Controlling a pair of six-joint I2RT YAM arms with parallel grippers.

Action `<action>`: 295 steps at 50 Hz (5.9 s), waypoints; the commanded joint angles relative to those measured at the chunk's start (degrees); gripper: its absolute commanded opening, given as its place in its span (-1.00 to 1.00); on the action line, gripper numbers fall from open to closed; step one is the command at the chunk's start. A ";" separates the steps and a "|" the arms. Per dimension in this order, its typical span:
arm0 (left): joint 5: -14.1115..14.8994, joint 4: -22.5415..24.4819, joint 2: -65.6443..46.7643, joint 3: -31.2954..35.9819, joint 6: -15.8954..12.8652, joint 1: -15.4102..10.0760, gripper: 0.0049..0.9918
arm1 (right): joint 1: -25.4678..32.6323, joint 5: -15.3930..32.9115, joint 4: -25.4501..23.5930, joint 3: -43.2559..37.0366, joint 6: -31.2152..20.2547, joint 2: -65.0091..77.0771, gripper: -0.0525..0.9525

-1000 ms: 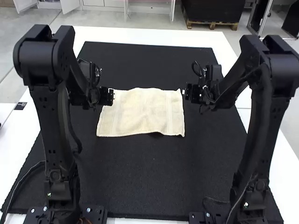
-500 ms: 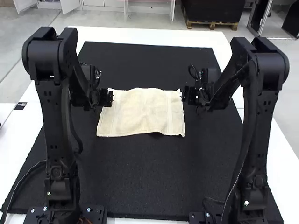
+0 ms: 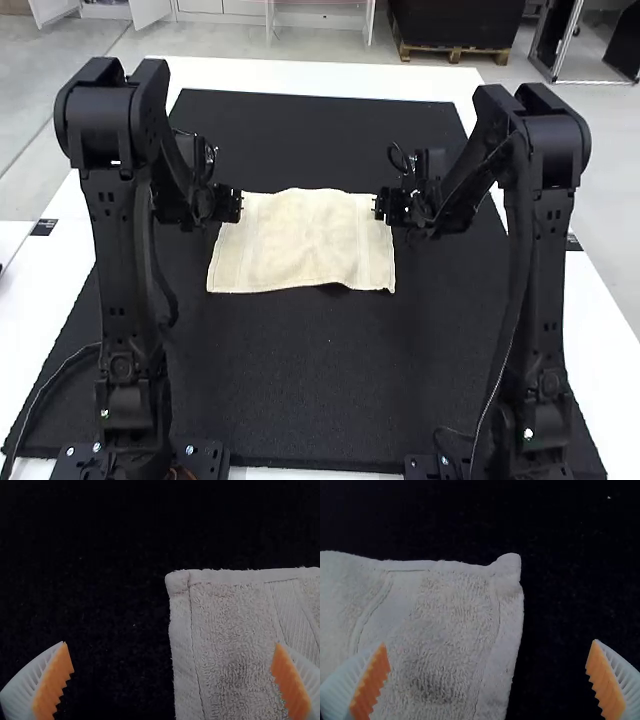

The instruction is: Fold the towel.

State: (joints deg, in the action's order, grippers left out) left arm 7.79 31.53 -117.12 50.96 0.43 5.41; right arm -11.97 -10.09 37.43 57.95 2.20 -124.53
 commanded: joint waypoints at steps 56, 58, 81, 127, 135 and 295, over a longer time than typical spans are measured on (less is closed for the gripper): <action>6.18 3.80 -2.50 -0.07 1.24 0.74 -0.97 | 3.18 -8.19 0.28 0.32 1.76 2.19 -0.93; 6.53 3.45 -1.80 -0.07 1.24 0.74 -0.97 | 3.35 -8.37 0.01 0.32 1.76 2.80 -0.92; 9.26 -1.91 6.03 -1.13 2.39 0.74 -0.97 | 5.64 -12.41 -1.92 -3.20 1.41 9.48 -0.93; 11.37 -12.63 24.13 -11.94 -0.16 3.20 -0.97 | 7.22 -18.92 -13.08 -14.27 1.41 27.50 -0.93; 11.37 -15.97 26.86 -13.34 -0.60 3.20 -0.97 | 7.22 -19.36 -15.37 -16.29 1.23 30.66 -0.93; 7.41 -11.40 42.50 -26.09 6.61 10.50 0.95 | -0.51 -14.70 -12.21 -23.32 -3.16 18.36 -0.94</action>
State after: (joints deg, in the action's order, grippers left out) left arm 14.17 20.16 -75.68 23.24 5.65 15.42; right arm -11.77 -21.12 26.04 34.26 -0.21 -104.44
